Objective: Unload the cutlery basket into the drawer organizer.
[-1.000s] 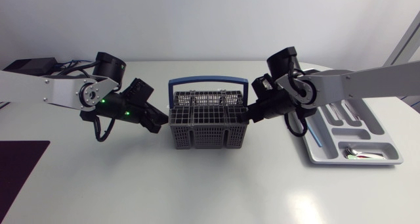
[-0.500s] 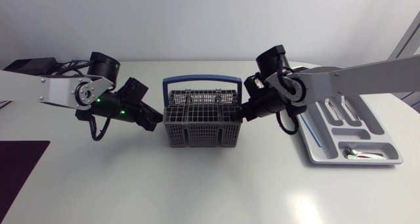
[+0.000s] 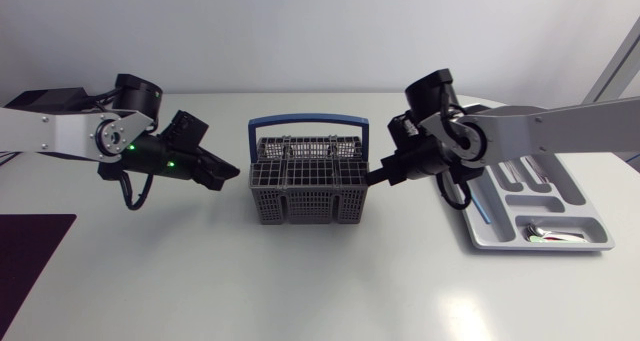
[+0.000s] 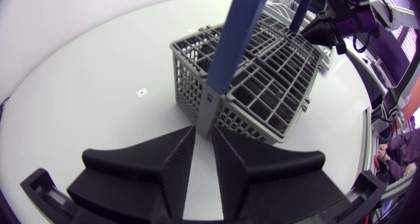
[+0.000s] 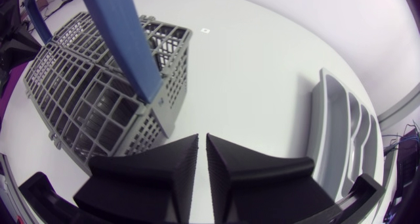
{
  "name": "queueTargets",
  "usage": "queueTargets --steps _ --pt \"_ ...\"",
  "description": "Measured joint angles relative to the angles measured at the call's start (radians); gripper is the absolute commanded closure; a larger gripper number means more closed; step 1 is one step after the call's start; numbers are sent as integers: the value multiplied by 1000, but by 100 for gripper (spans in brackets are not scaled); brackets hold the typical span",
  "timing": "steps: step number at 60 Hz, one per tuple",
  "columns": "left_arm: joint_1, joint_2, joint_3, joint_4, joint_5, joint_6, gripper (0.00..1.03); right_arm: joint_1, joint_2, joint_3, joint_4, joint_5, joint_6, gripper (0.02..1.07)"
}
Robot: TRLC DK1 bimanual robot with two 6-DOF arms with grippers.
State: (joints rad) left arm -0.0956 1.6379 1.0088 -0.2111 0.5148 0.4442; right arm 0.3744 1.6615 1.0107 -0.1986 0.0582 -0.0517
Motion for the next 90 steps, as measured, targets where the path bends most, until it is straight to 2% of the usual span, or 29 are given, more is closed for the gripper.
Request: queueTargets --steps 3,8,11,14,22,43,50,61,83,90 --pt "14 -24 0 0 0 0 53 -10 -34 -18 0 13 0 32" --pt "37 -81 -12 0 0 0 36 -21 -102 -49 1 45 -1 9" --pt "50 -124 -28 0 0 0 23 -25 -149 -70 2 56 -4 6" --pt "67 -163 -45 0 0 0 4 -31 -200 -92 2 65 -9 6" --pt "122 -239 -76 0 1 -8 4 -71 -328 -144 8 80 -31 6" --pt "335 -325 -97 8 -50 -105 5 -231 -625 -290 8 89 -122 6" --pt "344 -409 -159 39 -52 -105 5 -247 -702 -337 8 89 -136 6" --pt "343 -598 -294 183 -83 -182 5 -252 -842 -382 8 102 -136 6" --pt "330 -793 -407 195 -83 -231 5 -245 -1049 -493 11 150 -153 6" --pt "338 -902 -480 305 -83 -314 5 -222 -1118 -525 11 172 -172 6"
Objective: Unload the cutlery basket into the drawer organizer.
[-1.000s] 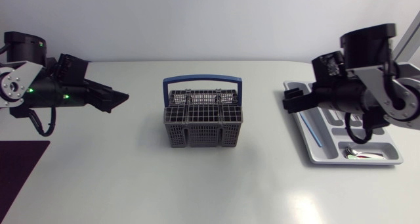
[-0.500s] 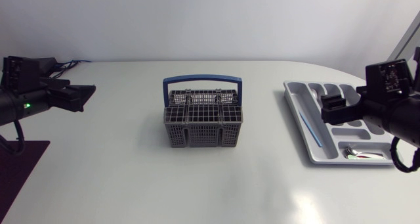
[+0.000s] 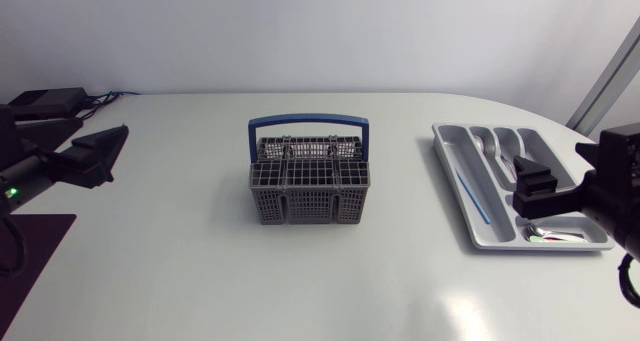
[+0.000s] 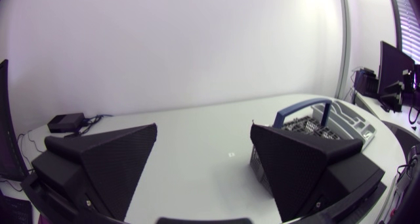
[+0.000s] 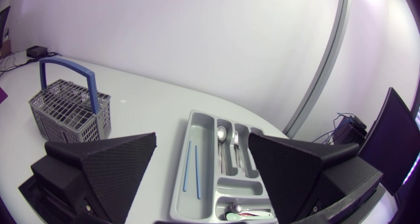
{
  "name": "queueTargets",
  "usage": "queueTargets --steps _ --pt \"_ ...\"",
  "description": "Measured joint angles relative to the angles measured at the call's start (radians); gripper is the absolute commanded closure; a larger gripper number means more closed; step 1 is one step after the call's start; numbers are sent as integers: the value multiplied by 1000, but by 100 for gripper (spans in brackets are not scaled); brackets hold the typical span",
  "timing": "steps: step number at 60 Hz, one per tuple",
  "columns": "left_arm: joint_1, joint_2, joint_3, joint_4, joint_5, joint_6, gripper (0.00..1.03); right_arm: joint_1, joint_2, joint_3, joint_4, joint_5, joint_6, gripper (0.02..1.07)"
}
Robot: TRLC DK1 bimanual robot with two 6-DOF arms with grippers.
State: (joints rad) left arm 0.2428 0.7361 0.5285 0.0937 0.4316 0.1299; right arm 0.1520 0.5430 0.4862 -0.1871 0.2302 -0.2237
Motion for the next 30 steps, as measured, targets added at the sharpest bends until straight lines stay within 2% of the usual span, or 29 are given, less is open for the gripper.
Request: queueTargets --steps 4,7,15,30 --pt "21 -80 -55 60 -1 -59 5 4 -41 -22 2 3 -9 6" --pt "31 -112 -75 67 -7 -80 5 3 -66 -40 7 2 -9 6" --pt "43 -163 -114 70 -26 -105 5 -12 -132 -101 27 -26 0 6" --pt "39 -253 -193 113 -113 -112 5 -55 -259 -217 69 -90 56 5"
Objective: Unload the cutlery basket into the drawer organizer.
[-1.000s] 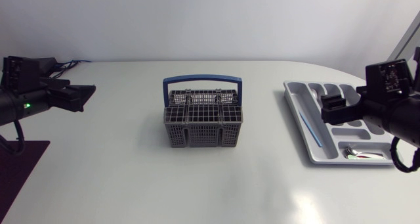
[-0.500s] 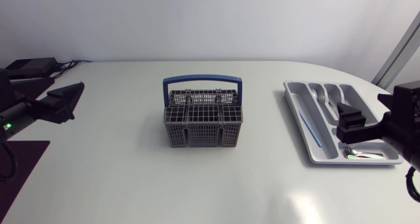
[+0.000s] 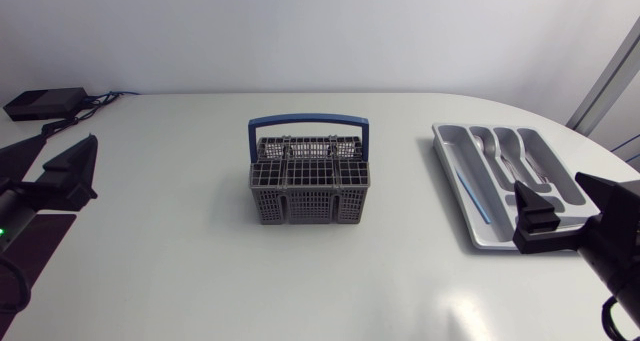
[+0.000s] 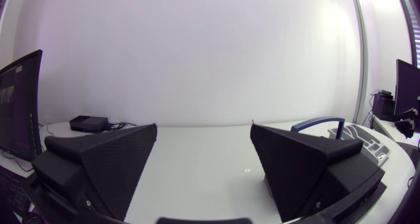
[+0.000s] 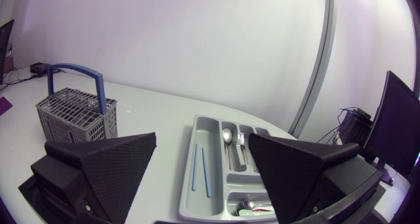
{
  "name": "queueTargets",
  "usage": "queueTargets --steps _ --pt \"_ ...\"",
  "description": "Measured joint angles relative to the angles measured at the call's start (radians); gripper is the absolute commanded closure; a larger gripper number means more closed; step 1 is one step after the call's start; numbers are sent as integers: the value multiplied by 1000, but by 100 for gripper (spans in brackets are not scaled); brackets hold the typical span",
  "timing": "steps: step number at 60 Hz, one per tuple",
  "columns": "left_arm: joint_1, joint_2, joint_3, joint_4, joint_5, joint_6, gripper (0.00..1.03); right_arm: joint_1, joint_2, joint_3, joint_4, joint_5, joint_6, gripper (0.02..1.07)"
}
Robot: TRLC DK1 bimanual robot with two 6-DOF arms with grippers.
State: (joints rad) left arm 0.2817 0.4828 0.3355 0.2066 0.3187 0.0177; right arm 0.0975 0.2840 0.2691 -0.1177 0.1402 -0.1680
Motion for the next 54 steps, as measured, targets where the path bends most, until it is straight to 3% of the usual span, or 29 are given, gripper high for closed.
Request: queueTargets --steps 32,54 --pt "-158 -274 -183 -117 -183 0 5 -89 -268 -241 99 -134 131 6" --pt "-270 -459 -297 -197 -309 1 6 -93 -280 -249 100 -137 142 6"
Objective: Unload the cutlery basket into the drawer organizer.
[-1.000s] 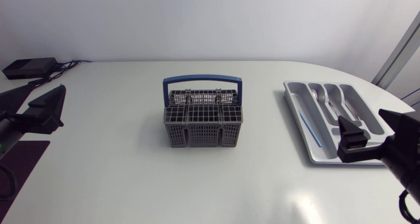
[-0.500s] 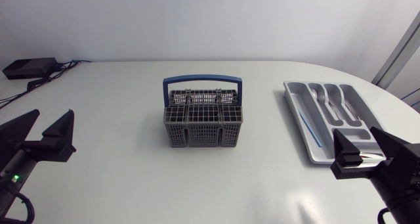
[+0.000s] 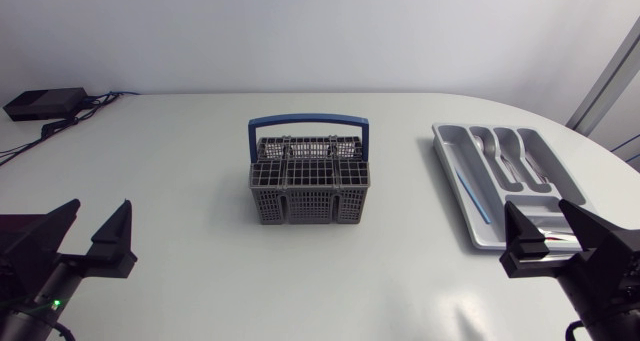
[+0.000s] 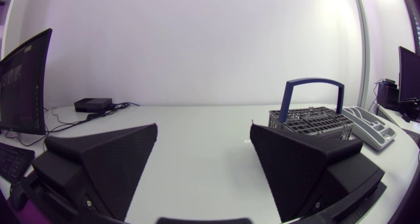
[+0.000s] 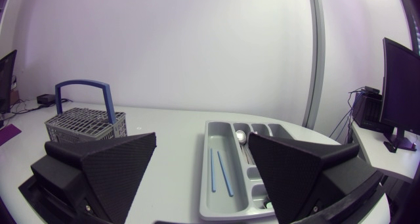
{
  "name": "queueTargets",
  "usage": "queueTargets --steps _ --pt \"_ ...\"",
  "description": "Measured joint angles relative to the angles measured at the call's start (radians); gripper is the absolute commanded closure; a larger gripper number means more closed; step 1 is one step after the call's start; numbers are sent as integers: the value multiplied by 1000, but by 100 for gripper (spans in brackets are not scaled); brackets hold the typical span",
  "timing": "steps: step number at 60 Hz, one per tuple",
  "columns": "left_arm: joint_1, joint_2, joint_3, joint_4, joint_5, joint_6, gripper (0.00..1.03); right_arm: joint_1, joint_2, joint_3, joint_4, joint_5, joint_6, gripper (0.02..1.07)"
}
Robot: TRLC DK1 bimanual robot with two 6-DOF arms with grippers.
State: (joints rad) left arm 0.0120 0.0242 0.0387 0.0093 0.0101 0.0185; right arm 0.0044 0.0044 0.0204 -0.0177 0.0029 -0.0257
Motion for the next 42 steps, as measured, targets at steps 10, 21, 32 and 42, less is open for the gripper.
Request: queueTargets --steps 10,21,32,42 --pt "-7 -18 0 -1 -5 0 5 0 0 0 0 0 0 6" --pt "-7 -18 0 -1 -8 0 5 0 0 0 0 0 0 6" --pt "-7 -18 0 -1 -8 0 5 0 0 0 0 0 0 6" --pt "-7 -18 0 -1 -9 0 5 0 0 0 0 0 0 6"
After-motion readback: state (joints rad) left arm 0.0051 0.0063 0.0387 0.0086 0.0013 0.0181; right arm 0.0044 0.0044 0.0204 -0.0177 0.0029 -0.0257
